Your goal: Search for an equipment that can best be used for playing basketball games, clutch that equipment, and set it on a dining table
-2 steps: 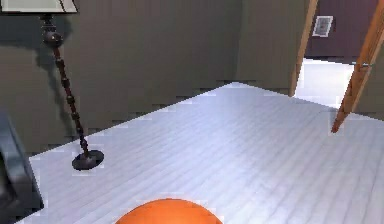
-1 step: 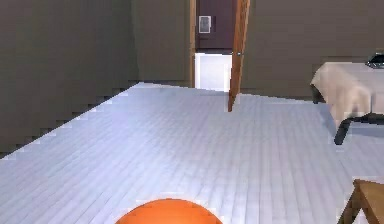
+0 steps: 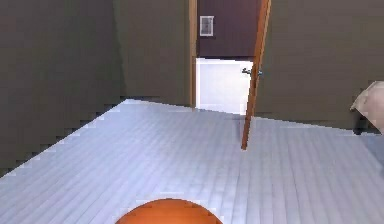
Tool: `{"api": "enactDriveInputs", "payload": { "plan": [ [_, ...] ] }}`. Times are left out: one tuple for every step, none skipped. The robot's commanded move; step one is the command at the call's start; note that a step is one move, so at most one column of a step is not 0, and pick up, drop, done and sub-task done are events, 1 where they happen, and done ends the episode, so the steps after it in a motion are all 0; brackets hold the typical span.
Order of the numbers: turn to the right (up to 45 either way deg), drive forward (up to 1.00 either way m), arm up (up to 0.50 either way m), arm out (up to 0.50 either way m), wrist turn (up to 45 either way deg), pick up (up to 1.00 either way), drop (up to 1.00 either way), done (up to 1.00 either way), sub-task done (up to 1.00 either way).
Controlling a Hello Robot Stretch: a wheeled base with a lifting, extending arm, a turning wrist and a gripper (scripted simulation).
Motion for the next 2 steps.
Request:
{"api": "enactDriveInputs", "payload": {
  "plan": [
    [0.0,1.00,0.00,0.00,0.0,0.00,0.00,0.00,0.00],
    [3.0,0.00,0.00,0.00,0.0,0.00,0.00,0.00,0.00]
  ]
}}
